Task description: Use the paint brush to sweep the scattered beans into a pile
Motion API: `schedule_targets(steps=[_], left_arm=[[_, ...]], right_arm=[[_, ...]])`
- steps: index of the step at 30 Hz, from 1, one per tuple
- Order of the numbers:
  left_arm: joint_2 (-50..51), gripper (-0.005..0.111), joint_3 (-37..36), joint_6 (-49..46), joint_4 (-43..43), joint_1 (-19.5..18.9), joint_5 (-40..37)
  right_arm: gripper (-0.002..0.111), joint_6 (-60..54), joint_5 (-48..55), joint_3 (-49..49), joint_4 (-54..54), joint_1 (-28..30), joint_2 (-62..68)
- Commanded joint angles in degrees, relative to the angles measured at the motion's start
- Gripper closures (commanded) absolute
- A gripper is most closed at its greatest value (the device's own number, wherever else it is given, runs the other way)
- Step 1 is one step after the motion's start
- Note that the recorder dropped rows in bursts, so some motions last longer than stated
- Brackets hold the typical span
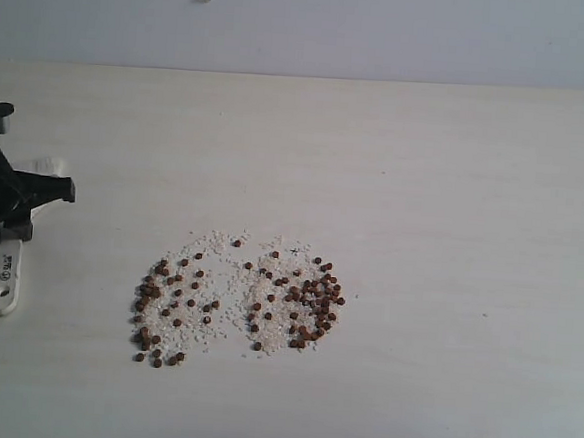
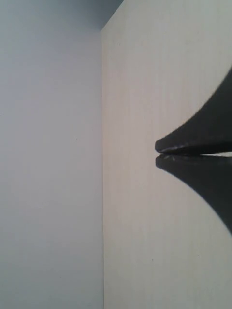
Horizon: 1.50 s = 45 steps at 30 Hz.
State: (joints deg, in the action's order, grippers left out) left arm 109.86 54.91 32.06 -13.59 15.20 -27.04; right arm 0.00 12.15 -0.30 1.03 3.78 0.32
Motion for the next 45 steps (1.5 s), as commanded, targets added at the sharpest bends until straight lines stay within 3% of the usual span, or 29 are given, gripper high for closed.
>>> schedule_targets(steps=[1, 15, 20, 27, 33, 45], left_arm=[[-2.7, 0.107, -0.29, -2.98, -1.16, 0.23, -2.67], [-11.32, 0.107, -0.29, -6.45, -3.79, 0.46, -5.1], [-13.08, 0.107, -0.29, -10.15, -3.1, 3.02, -5.26], [-14.86, 0.107, -0.29, -14.46, -0.47, 9.39, -8.27], [-16.87, 0.107, -0.29, -16.84, 0.59, 13.81, -13.05], [-20.03, 0.107, 2.82, -35.2, 19.81, 14.19, -21.88]], right_arm=[[0.108, 0.0, -0.89, 0.3, 0.39, -0.1, -0.32], [0.108, 0.0, -0.89, 0.3, 0.39, -0.1, -0.32], [0.108, 0.0, -0.89, 0.3, 0.39, -0.1, -0.32], [0.108, 0.0, -0.89, 0.3, 0.39, -0.1, -0.32], [0.108, -3.29, -7.86, 0.3, 10.24, -0.1, -0.32], [0.108, 2.02, -17.66, 0.3, 8.91, -0.1, -0.32]])
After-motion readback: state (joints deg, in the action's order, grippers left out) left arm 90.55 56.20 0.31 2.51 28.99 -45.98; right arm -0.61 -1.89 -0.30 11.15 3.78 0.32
